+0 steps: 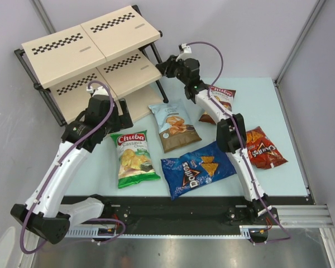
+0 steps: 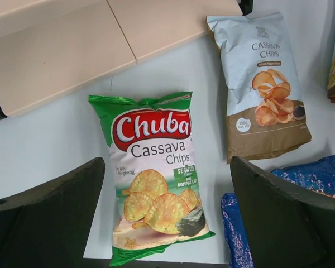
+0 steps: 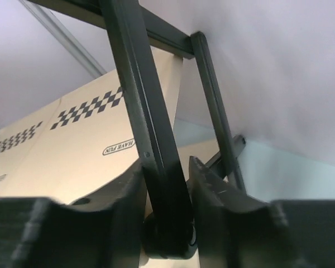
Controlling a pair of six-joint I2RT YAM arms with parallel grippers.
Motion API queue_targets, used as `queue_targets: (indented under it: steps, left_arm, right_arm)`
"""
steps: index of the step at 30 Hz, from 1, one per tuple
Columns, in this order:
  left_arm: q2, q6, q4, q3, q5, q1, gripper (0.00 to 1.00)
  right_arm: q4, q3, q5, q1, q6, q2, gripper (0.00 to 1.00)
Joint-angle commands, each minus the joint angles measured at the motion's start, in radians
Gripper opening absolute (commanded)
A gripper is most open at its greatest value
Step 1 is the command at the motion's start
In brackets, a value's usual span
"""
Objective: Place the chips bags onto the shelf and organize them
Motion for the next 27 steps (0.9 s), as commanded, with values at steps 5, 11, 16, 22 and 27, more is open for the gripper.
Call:
queue_targets:
  steps: [5, 11, 16, 22, 27]
  left_arm:
    - [0.048, 0.03, -0.018, 0.052, 0.003, 0.012, 1.0]
    - [0.054, 0.031, -0.008, 0.049, 0.012, 0.018, 1.0]
    - [0.045, 0.034, 0.016, 0.035, 0.014, 0.02, 1.0]
    - [0.01, 0.022, 0.077, 0.001, -0.022, 0.02, 1.0]
    - [-0.021, 0.019, 0.128, -0.026, -0.026, 0.031, 1.0]
  right_arm:
    - [0.098, -0.093, 0.005, -0.017, 0.04, -0.041, 0.0]
    - [0.069, -0.29, 0.026, -0.025, 0.015, -0.19, 0.0]
    - [0.047, -0.441, 0.057, -0.055, 0.018, -0.302, 0.0]
    - [0.046, -0.709, 0.141, -0.095, 0.009, -0.509, 0.0]
    - [0.006, -0.826, 0.192, -0.127, -0.003, -0.631, 0.0]
